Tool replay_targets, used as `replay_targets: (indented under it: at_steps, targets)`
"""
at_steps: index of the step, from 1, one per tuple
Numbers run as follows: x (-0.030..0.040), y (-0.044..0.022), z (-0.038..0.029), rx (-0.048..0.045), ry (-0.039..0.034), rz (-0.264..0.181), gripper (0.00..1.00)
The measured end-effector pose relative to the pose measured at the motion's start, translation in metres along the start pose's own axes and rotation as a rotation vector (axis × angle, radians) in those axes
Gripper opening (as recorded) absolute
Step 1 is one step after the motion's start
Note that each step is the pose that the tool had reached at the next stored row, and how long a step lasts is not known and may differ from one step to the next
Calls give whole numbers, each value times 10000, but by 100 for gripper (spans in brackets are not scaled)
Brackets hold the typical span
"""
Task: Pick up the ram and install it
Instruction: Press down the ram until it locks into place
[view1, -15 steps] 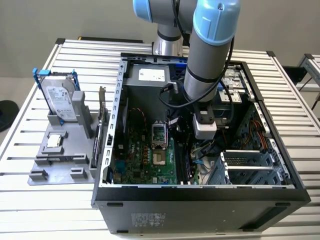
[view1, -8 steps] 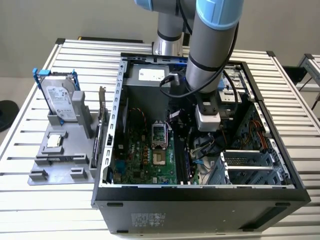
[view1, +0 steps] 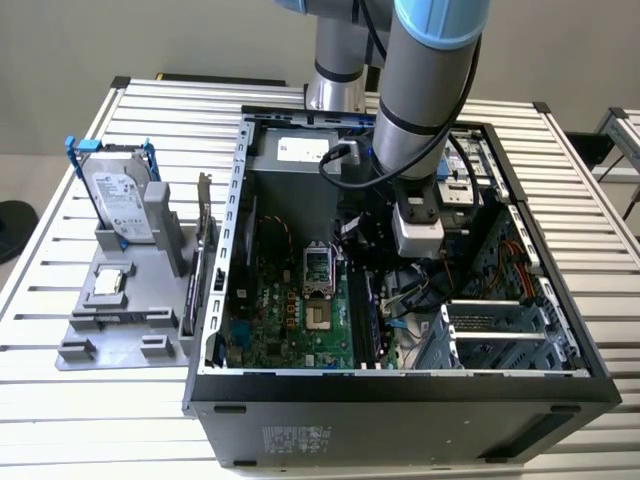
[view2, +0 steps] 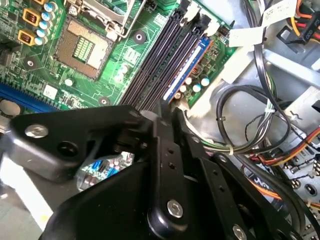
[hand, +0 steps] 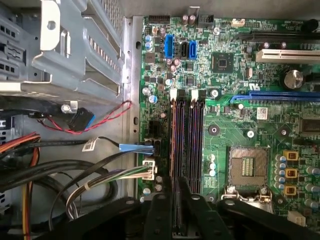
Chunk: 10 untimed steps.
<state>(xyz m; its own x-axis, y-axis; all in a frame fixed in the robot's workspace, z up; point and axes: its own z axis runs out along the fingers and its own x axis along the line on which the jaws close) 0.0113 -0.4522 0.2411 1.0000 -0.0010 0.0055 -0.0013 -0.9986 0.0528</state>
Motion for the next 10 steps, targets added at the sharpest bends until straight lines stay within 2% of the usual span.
replay_targets:
  at_steps: [10]
  targets:
    - [0,0,0,108,0,1,0]
